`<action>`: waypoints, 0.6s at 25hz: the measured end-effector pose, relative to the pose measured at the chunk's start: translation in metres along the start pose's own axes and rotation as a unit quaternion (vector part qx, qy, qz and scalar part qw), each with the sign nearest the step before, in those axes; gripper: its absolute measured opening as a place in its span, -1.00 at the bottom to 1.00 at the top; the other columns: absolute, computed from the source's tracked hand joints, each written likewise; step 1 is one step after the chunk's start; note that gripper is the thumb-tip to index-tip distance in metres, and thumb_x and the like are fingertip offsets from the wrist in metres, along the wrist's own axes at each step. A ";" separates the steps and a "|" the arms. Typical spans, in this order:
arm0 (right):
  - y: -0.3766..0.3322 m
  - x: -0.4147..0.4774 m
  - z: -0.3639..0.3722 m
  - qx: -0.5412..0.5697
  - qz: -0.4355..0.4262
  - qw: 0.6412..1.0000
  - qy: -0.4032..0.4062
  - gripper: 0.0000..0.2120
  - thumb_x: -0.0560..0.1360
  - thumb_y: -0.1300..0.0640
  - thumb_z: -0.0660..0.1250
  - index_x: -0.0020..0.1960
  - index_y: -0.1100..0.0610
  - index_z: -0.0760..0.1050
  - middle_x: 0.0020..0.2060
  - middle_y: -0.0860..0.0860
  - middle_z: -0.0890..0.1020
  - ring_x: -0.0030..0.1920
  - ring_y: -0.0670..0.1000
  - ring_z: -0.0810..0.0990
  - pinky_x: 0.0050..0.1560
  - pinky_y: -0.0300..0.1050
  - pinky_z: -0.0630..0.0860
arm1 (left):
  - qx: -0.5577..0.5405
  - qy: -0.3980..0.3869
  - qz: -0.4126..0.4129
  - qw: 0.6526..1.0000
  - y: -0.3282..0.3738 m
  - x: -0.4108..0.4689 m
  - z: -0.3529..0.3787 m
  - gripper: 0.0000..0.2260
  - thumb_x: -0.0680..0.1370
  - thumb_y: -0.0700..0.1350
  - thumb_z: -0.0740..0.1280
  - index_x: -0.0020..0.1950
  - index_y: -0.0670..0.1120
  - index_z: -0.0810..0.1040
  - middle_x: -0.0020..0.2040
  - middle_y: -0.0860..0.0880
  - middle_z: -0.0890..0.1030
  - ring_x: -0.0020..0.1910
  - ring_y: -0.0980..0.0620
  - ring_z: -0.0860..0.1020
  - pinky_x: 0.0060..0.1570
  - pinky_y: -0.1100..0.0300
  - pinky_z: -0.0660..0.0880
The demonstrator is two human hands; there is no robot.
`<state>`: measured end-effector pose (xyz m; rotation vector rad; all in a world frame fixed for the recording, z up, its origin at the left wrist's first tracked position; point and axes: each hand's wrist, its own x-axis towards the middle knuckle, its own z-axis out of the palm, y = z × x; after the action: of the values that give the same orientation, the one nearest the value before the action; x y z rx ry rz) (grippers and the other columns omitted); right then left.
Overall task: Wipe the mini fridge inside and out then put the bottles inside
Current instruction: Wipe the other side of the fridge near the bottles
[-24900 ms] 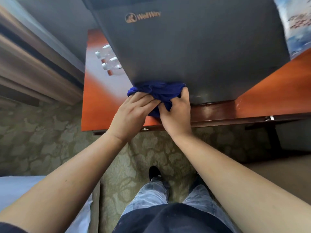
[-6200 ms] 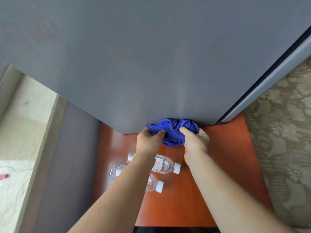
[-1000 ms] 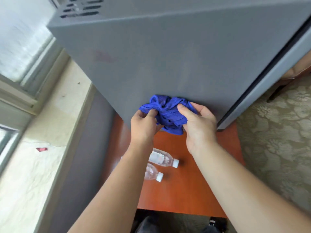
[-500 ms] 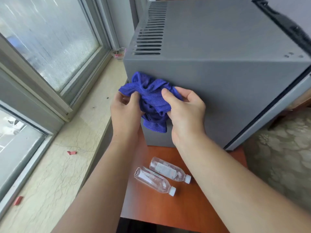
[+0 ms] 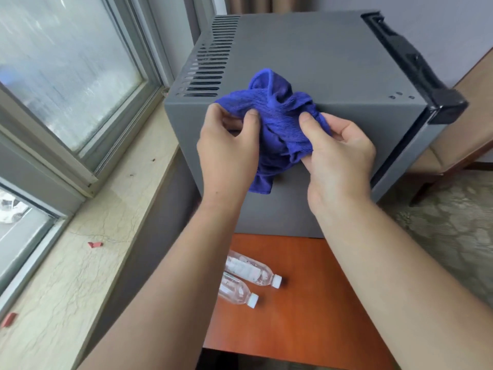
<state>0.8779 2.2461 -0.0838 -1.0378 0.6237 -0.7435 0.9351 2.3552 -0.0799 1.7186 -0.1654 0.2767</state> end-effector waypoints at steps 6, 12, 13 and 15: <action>-0.025 0.041 -0.078 -0.003 -0.040 0.998 0.039 -0.81 0.44 0.24 0.57 0.04 0.21 0.67 -0.05 0.15 0.77 0.04 0.14 0.76 0.16 0.21 0.67 | 0.001 -0.051 -0.013 0.999 0.015 -0.049 0.075 -0.87 0.57 -0.01 0.41 -0.07 -0.05 0.54 -0.21 0.09 0.68 -0.24 0.07 0.71 -0.05 0.04 0.63; -0.044 0.079 -0.147 0.014 -0.057 0.996 0.064 -0.74 0.40 0.22 0.57 0.05 0.23 0.65 -0.01 0.21 0.75 0.07 0.21 0.75 0.17 0.27 0.65 | 0.007 -0.110 -0.037 0.993 0.029 -0.084 0.139 -0.82 0.53 0.00 0.43 -0.08 -0.12 0.59 -0.29 0.10 0.69 -0.31 0.06 0.72 -0.06 -0.07 0.66; -0.048 0.084 -0.156 0.014 -0.055 0.996 0.061 -0.77 0.41 0.23 0.57 0.03 0.21 0.65 -0.02 0.20 0.76 0.06 0.20 0.75 0.16 0.26 0.66 | 0.010 -0.112 -0.036 0.993 0.032 -0.089 0.149 -0.81 0.52 0.01 0.42 -0.08 -0.12 0.60 -0.29 0.10 0.69 -0.29 0.05 0.72 -0.06 -0.07 0.67; -0.058 0.092 -0.170 0.012 -0.053 0.997 0.052 -0.85 0.45 0.27 0.56 -0.01 0.18 0.65 -0.05 0.17 0.76 0.01 0.15 0.76 0.15 0.24 0.67 | 0.012 -0.111 -0.035 0.993 0.038 -0.096 0.164 -0.80 0.51 0.03 0.41 -0.08 -0.11 0.60 -0.31 0.10 0.69 -0.27 0.03 0.72 -0.06 -0.08 0.67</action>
<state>0.7904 2.0653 -0.1057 -1.0211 0.6505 -0.8995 0.8472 2.1830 -0.0946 1.7726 -0.2656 0.0359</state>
